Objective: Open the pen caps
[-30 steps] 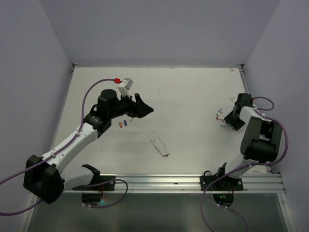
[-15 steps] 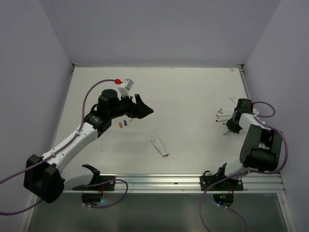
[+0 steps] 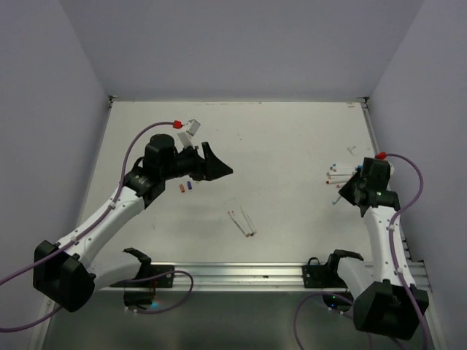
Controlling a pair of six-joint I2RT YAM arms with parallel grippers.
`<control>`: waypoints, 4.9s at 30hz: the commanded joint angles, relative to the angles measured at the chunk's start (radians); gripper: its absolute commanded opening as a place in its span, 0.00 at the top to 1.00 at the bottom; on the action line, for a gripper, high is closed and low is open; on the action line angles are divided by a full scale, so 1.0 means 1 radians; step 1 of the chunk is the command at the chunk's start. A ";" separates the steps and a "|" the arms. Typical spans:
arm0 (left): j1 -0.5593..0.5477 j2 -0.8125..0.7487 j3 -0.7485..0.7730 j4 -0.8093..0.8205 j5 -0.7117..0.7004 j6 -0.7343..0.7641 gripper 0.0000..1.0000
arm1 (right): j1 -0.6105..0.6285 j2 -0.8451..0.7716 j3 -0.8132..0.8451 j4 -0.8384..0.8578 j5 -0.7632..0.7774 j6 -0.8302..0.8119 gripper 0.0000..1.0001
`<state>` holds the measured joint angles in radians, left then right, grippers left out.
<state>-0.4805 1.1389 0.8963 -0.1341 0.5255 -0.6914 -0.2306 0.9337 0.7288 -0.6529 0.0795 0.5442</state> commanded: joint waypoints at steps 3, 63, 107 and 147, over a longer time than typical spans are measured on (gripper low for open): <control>-0.006 -0.067 -0.063 0.079 0.122 -0.138 0.23 | 0.298 0.034 0.116 -0.050 -0.129 -0.041 1.00; 0.020 0.056 -0.329 0.605 0.133 -0.276 0.30 | 0.996 0.317 0.188 0.501 -0.489 -0.178 1.00; -0.023 0.068 -0.323 0.681 0.140 -0.396 1.00 | 0.996 0.418 0.227 0.572 -0.534 -0.148 1.00; -0.032 0.363 -0.045 0.053 -0.334 0.006 1.00 | 1.159 0.600 0.083 0.415 0.115 -0.178 0.99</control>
<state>-0.5110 1.4834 0.8394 -0.1123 0.2184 -0.7261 0.9302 1.5177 0.8234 -0.3218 0.2379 0.3439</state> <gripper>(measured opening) 0.058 0.166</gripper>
